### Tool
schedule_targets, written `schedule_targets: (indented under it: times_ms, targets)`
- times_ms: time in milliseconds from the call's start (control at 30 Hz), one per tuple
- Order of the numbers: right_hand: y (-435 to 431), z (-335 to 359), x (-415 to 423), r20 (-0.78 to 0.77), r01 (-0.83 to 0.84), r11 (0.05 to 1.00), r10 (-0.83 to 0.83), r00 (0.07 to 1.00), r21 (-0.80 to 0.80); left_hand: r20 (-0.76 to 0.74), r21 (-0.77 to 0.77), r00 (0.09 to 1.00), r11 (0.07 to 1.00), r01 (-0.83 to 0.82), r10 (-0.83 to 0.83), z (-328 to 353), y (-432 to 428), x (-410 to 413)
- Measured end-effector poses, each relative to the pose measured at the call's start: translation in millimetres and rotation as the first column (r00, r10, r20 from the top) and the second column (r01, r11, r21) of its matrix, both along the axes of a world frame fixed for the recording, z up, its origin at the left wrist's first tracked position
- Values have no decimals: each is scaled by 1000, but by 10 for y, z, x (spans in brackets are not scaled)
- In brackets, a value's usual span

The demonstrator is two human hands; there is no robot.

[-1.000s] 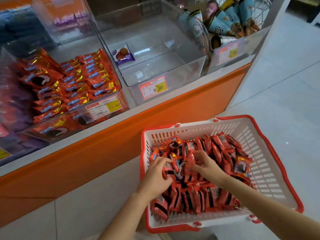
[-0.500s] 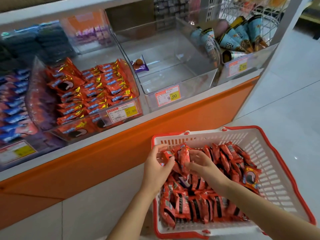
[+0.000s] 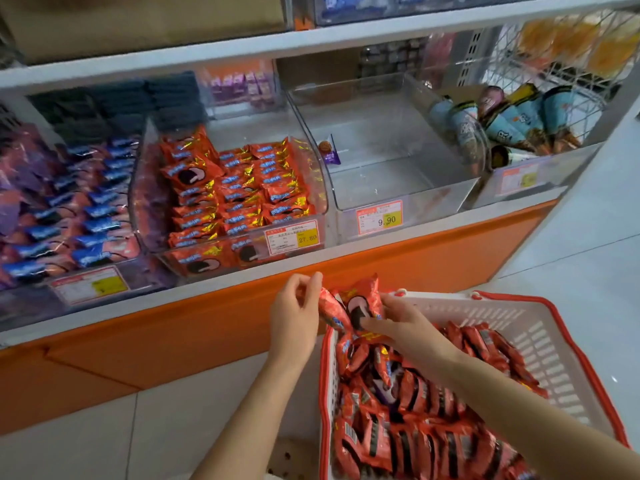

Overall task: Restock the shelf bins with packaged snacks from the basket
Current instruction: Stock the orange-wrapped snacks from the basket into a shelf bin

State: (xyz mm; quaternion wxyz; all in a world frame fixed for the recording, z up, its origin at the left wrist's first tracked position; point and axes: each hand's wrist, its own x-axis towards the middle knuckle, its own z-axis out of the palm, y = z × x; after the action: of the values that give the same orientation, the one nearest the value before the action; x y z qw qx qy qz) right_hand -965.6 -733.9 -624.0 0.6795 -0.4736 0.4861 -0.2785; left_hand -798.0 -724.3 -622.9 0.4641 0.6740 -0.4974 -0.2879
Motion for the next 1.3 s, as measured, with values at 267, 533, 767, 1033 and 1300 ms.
schedule_targets:
  times_ms: [267,533,767,1033,1300]
  targets:
    - [-216,628,455,139,-6,1000,9,990,-19,-165,-154,974,972,-178,153,780,153,773]
    - [-533,1057,1239,143,-6,994,22,989,-112,-510,-176,847,946,-272,148,1152,125,1592]
    - [-1083,1083,1901,-113,-77,933,40,993,-350,-334,-260,917,913,-314,221,1112,-11,2069]
    - [-1663,976,2650,-647,-497,642,3,763,-583,-163,-270,956,921,-280,243,1155,-331,2558]
    - [-1956,914,2772,-705,-602,530,11,709,-597,-8,-301,968,922,-242,252,1130,-759,2937]
